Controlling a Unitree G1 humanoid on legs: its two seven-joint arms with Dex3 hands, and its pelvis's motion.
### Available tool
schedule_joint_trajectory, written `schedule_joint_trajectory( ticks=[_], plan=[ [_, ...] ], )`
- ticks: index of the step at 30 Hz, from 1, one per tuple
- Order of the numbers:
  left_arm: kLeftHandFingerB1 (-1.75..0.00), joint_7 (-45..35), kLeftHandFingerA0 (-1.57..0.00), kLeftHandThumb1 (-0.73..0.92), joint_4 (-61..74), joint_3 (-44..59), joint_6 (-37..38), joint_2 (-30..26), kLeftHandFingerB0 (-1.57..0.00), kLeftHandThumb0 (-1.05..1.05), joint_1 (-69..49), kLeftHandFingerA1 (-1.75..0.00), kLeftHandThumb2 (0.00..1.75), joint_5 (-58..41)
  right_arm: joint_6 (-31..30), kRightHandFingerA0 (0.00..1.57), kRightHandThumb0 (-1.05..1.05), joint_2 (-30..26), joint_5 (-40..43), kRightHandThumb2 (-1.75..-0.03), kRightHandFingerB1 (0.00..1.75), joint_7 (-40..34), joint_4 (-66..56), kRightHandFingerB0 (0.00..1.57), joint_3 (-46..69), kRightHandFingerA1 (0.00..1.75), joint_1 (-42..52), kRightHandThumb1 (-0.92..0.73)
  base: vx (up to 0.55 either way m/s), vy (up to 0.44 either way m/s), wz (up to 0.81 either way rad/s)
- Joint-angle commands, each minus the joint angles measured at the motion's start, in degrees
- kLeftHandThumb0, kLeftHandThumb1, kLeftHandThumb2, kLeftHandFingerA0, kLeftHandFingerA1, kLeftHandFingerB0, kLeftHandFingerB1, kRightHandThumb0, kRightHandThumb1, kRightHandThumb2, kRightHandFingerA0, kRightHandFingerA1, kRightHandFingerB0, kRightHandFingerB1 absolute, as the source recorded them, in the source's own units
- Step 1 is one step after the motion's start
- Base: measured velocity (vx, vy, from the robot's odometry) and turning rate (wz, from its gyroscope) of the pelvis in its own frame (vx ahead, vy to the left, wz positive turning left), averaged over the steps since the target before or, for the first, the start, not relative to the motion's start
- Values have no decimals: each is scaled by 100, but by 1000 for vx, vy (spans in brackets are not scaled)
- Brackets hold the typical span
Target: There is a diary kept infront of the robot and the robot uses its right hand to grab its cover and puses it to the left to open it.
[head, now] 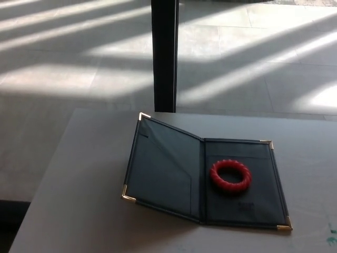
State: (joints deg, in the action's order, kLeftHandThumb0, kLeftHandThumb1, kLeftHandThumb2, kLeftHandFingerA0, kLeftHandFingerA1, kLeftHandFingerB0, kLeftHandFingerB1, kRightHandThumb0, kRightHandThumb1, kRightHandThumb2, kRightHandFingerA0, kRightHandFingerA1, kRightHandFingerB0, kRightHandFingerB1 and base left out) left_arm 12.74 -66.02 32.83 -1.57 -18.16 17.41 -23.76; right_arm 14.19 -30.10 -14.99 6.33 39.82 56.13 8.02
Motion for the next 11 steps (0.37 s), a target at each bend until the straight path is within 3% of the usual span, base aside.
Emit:
schedule_joint_trajectory(
  ticks=[1,2,5,6,7,8,9,10,11],
  plan=[
    [-85,-219,-35,92,30,132,97,-172,-31,-87,-269,-101,103,-52,800,82,-63,-32,1386,-61,64,-986,1398,71,604,90,-303,-71,0,0,0],
    [-91,-212,-26,92,39,123,69,-185,-22,-79,-234,-124,98,-39,590,83,-64,35,1464,-60,64,-825,1435,72,552,91,-444,-71,0,0,0],
    [-90,-226,-25,92,27,172,65,-206,-22,-78,-205,-122,98,-69,630,87,-61,94,1510,-61,66,-781,1678,73,441,91,-643,-70,0,0,0],
    [-80,-218,-36,86,22,209,68,-195,-29,-85,-187,-96,109,-101,601,88,-67,118,1473,-92,72,-746,1799,67,336,93,-726,-53,0,0,0],
    [-80,-222,-36,86,28,215,64,-189,-29,-85,-189,-96,109,-103,566,88,-67,113,1440,-92,72,-751,1813,67,274,93,-731,-53,0,0,0],
    [-93,-183,-28,92,33,168,66,-185,-25,-78,-197,-122,97,-33,466,80,-63,228,1577,-61,61,-494,1614,62,242,86,-699,-73,0,0,0],
    [-93,-168,-26,92,25,158,61,-177,-24,-78,-191,-121,97,-10,454,83,-63,278,1651,-61,62,-406,1527,64,204,91,-698,-72,0,0,0],
    [-84,-170,-33,92,15,178,58,-160,-29,-78,-177,-103,92,-29,529,84,-65,321,1625,-62,60,-419,1425,62,116,86,-675,-74,0,0,0],
    [-84,-168,-33,92,21,187,65,-149,-29,-78,-175,-103,92,-37,591,84,-65,360,1591,-62,60,-401,1335,62,43,86,-624,-74,0,0,0]
  ],
)
